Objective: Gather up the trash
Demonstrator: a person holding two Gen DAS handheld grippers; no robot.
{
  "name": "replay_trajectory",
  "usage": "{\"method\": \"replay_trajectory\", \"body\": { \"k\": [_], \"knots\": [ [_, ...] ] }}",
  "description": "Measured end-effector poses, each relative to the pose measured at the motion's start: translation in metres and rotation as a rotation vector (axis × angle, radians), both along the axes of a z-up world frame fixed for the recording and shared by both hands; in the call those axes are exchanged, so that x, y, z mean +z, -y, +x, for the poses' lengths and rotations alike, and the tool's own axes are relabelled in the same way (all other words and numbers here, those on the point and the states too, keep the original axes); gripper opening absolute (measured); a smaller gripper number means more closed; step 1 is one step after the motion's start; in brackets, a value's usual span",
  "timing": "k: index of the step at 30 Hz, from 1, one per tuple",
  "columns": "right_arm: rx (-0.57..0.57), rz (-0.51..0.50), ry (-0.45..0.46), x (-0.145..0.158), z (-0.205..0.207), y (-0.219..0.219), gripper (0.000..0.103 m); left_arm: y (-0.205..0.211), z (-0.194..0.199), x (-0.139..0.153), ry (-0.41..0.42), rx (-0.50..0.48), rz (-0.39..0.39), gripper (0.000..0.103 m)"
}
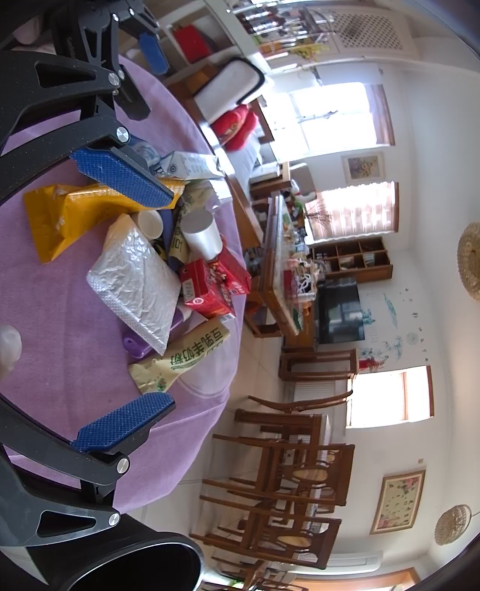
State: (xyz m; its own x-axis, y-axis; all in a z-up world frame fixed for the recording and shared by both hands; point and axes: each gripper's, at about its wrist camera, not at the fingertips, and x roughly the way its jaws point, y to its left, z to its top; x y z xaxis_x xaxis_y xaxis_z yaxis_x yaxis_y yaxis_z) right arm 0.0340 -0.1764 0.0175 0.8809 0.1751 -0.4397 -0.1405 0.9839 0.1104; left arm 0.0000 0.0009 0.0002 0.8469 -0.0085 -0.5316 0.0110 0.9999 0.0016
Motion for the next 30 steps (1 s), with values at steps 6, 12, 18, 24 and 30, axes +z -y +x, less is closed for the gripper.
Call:
{"method": "replay_trajectory", "body": {
  "k": [6,12,18,24,30],
  "knots": [
    [0.000,0.002,0.000,-0.0001,0.0000,0.0001,0.099,-0.0001,-0.0001,0.0000,0.000,-0.001,0.000,0.098],
    [-0.001,0.005,-0.001,-0.0001,0.0002,0.0008,0.099,0.0000,0.0001,0.0000,-0.001,0.000,0.000,0.098],
    [0.000,0.006,-0.001,0.0001,0.0002,0.0011,0.099,0.0000,0.0001,0.0000,-0.001,0.000,-0.001,0.098],
    [0.000,0.009,-0.002,0.0001,0.0002,0.0014,0.099,0.0000,0.0001,0.0000,-0.002,0.000,-0.001,0.098],
    [0.000,0.009,-0.002,0.0003,0.0002,0.0016,0.099,0.0000,0.0002,0.0000,-0.003,-0.001,-0.001,0.098]
  ]
}}
